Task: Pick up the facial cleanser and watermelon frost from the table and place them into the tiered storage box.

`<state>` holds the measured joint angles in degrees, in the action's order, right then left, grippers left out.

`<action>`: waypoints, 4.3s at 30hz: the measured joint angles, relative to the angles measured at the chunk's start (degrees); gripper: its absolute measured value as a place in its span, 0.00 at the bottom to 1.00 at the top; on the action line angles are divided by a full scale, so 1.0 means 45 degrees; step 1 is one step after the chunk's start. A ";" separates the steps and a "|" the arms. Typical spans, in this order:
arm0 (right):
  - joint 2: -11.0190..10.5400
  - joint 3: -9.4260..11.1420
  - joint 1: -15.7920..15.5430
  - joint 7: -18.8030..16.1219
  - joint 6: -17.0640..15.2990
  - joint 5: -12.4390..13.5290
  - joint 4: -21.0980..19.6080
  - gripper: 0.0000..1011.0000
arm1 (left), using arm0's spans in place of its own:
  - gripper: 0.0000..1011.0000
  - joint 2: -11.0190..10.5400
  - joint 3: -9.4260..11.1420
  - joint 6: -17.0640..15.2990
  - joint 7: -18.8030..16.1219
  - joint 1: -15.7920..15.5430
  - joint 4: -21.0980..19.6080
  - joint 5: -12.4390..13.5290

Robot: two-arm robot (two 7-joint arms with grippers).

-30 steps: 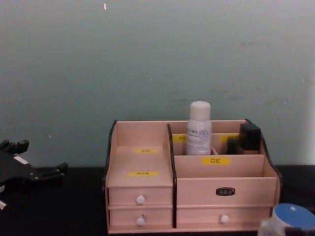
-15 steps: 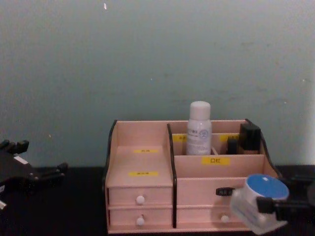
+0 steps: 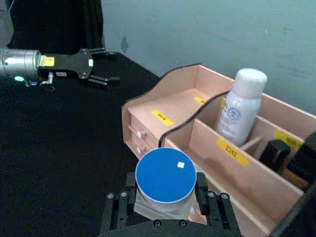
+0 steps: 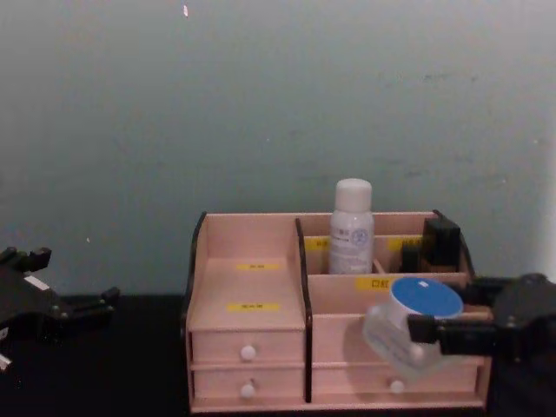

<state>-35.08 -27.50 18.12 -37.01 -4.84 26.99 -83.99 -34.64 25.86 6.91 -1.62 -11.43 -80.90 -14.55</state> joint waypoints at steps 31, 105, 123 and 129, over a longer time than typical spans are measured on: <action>0.1765 -0.1361 0.2870 -0.0630 0.0236 -0.0654 0.2209 0.71 | 0.99 -0.0001 0.0001 0.0000 0.0000 0.0000 -0.0001 0.0001; 0.5005 -0.2440 0.6050 -0.1610 0.0787 -0.1846 0.7726 0.71 | 0.99 0.0000 0.0000 0.0000 0.0000 0.0000 0.0000 0.0000; 0.5105 -0.2343 0.6025 -0.1524 0.0742 -0.1878 0.7817 0.71 | 0.99 0.0000 0.0000 0.0000 0.0000 0.0000 0.0000 0.0001; 0.5102 -0.2346 0.6019 -0.1523 0.0742 -0.1876 0.7810 0.71 | 0.99 -0.0001 0.0000 0.0000 0.0000 0.0000 0.0000 0.0001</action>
<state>-12.12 -38.05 45.20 -43.86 -1.50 18.55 -48.84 -34.65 25.86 6.91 -1.62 -11.43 -80.90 -14.55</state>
